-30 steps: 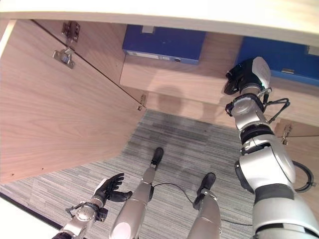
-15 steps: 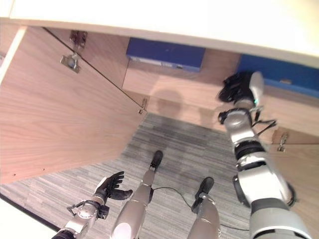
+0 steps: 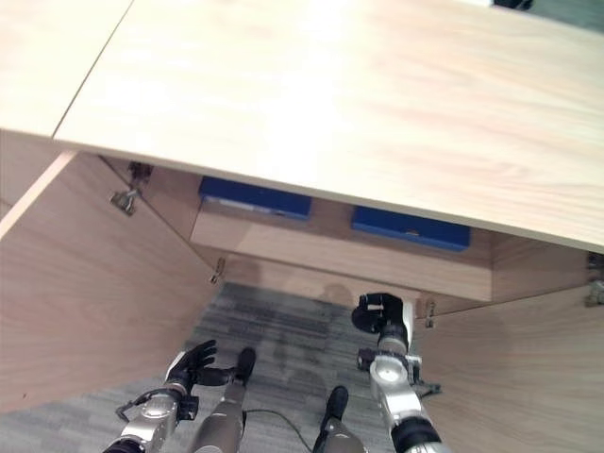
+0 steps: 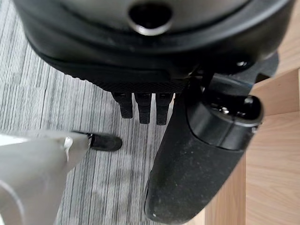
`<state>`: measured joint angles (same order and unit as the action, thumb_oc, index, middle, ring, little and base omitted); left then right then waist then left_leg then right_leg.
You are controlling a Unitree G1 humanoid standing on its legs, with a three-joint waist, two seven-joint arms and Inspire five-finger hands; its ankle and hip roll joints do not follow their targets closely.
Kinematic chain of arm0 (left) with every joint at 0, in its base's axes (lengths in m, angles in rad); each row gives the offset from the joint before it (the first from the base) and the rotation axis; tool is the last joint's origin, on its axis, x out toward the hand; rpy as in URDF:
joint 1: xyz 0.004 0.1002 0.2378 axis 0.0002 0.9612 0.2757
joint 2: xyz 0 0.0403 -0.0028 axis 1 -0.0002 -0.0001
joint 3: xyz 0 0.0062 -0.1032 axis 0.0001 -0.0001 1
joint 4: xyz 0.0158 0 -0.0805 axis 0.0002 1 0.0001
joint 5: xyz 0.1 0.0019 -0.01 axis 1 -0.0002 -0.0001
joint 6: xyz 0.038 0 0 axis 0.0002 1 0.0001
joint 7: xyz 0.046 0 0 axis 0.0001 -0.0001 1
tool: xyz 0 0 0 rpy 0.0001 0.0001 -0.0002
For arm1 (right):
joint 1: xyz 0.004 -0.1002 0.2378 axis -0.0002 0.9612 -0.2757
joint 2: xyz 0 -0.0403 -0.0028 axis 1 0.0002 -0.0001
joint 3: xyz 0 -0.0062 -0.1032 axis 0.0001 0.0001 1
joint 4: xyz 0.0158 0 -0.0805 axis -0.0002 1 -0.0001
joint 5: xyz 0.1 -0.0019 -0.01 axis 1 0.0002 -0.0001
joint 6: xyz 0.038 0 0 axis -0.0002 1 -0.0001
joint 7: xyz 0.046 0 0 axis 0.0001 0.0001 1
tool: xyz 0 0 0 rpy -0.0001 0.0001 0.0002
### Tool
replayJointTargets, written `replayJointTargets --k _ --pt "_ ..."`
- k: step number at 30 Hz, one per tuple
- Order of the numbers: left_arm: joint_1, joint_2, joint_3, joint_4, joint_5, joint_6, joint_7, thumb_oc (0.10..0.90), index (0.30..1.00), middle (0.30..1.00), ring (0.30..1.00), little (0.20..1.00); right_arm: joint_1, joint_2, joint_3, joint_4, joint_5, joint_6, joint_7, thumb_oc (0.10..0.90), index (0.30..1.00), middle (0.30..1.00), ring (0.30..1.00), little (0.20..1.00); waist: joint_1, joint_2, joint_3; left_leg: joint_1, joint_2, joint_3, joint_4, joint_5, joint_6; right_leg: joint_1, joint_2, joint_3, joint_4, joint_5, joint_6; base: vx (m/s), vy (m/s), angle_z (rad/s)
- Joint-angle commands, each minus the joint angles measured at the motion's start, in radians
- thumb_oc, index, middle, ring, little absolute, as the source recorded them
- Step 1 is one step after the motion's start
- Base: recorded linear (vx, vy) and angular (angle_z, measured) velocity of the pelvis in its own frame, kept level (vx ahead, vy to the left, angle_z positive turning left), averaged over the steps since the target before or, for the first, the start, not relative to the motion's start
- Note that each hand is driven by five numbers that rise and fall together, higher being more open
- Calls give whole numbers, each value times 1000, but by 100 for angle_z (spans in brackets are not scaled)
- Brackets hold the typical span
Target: Put the empty folder in the office cabinet
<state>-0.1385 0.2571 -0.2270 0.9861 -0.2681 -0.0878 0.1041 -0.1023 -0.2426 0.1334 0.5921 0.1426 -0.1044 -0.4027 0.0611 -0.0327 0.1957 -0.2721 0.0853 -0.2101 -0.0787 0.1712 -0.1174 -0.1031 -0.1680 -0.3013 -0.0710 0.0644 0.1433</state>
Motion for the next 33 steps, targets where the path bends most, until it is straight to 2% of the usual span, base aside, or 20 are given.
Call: replayJointTargets --k 1,6,10,13,14,15,16,17,18,19,20,22,23,24,25,26,30,31,32,33 --pt "-20 -7 8 56 1 -29 18 800 900 900 900 900 14 -79 -23 -120 -15 -73 63 800 900 900 900 900 7 19 -78 138 25 22 -9 -151 -13 -14 6 -1 119 -110 27 57 31 -13" --pt "2 -9 51 61 -6 -33 29 800 900 900 900 900 55 -69 11 -97 -26 -57 118 800 900 900 900 900 -3 18 -113 209 34 36 -9 -166 -15 51 14 -6 112 -122 23 36 10 -10" --pt "24 4 75 32 -1 -46 50 800 900 900 900 900 57 -62 61 -65 -44 -47 157 800 900 900 900 900 15 18 -130 244 40 34 -9 -164 -23 103 24 -30 107 -141 15 11 -22 0" --pt "44 2 74 -22 7 -60 66 800 900 900 900 900 61 -64 89 -51 -62 -47 170 800 900 900 900 900 46 21 -129 231 36 13 -9 -138 -37 137 25 -71 83 -147 11 -78 -23 32" --pt "41 4 76 -70 -19 -71 73 800 900 900 900 900 48 -76 96 -48 -67 -47 166 800 900 900 900 900 75 33 -118 183 25 -18 -9 -88 -65 149 11 -126 52 -132 14 -237 42 51" --pt "44 -1 77 -82 -24 -77 73 800 900 900 900 900 43 -78 103 -44 -71 -44 169 800 900 900 900 900 87 36 -116 167 21 -25 -9 -81 -69 152 2 -147 44 -123 18 -352 155 78" --pt "59 -6 94 -119 -37 -89 78 800 900 900 900 900 36 -100 110 -40 -86 -43 175 800 900 900 900 900 99 42 -100 157 34 27 -2 -87 -75 158 -29 -184 40 -109 27 -202 132 85" --pt "59 -6 94 -119 -37 -89 78 800 900 900 900 900 36 -100 110 -40 -86 -43 175 800 900 900 900 900 99 42 -100 157 34 27 -2 -87 -75 158 -29 -184 40 -109 27 -256 212 86" --pt "67 -10 98 -136 -46 -91 77 800 900 900 900 900 28 -112 111 -29 -94 -39 170 800 900 900 900 900 82 40 -97 165 64 130 13 -89 -67 141 -60 -218 55 -89 31 -245 263 79" --pt "88 -11 106 -156 -51 -87 63 800 900 900 900 900 14 -116 128 -13 -108 -25 180 800 900 900 900 900 62 35 -101 219 130 276 46 -107 -55 116 -91 -239 77 -72 31 -245 262 80" --pt "89 -10 107 -157 -50 -86 63 800 900 900 900 900 14 -116 129 -12 -108 -25 179 800 900 900 900 900 65 35 -99 223 131 280 46 -109 -56 116 -91 -235 78 -73 31 -197 235 80" --pt "133 -13 111 -177 -37 -84 54 800 900 900 900 900 23 -116 128 -26 -113 -15 197 800 900 900 900 900 48 39 -107 293 197 331 102 -119 -70 95 -130 -273 124 -62 25 -165 203 65" --pt "135 -13 111 -178 -37 -84 54 800 900 900 900 900 25 -116 129 -28 -113 -14 197 800 900 900 900 900 47 40 -107 294 197 330 102 -119 -71 97 -129 -274 126 -64 25 -154 195 58" --pt "145 -15 106 -184 -30 -81 52 800 900 900 900 900 36 -113 114 -33 -104 -13 198 800 900 900 900 900 33 42 -115 314 207 355 94 -128 -73 91 -141 -292 143 -62 26 -75 101 95" --pt "154 -20 98 -188 -24 -71 47 800 900 900 900 900 52 -108 99 -33 -99 -5 197 800 900 900 900 900 21 45 -123 323 208 383 81 -137 -68 89 -153 -307 156 -56 27 -127 255 100" --pt "169 -19 94 -198 -15 -64 40 800 900 900 900 900 72 -100 80 -34 -93 5 198 800 900 900 900 900 12 45 -133 319 188 402 70 -152 -59 87 -173 -314 179 -44 32 -71 193 95" --pt "175 -11 94 -204 -3 -58 36 800 900 900 900 900 86 -79 65 -35 -94 13 197 800 900 900 900 900 15 37 -137 322 155 383 69 -183 -40 94 -205 -321 214 -32 43 -55 208 81" --pt "168 -5 94 -200 3 -52 36 800 900 900 900 900 88 -52 56 -30 -95 21 193 800 900 900 900 900 27 24 -134 315 125 365 80 -205 -19 96 -234 -325 254 -23 55 -73 196 19" --pt "168 -4 94 -199 3 -52 36 800 900 900 900 900 88 -51 55 -29 -95 21 193 800 900 900 900 900 26 21 -133 314 122 364 82 -206 -17 95 -239 -325 258 -24 56 -116 347 61" --pt "160 7 97 -202 17 -43 36 800 900 900 900 900 82 -19 53 -25 -93 28 193 800 900 900 900 900 44 6 -125 317 91 357 87 -231 8 93 -267 -327 309 -16 70 -48 236 65"
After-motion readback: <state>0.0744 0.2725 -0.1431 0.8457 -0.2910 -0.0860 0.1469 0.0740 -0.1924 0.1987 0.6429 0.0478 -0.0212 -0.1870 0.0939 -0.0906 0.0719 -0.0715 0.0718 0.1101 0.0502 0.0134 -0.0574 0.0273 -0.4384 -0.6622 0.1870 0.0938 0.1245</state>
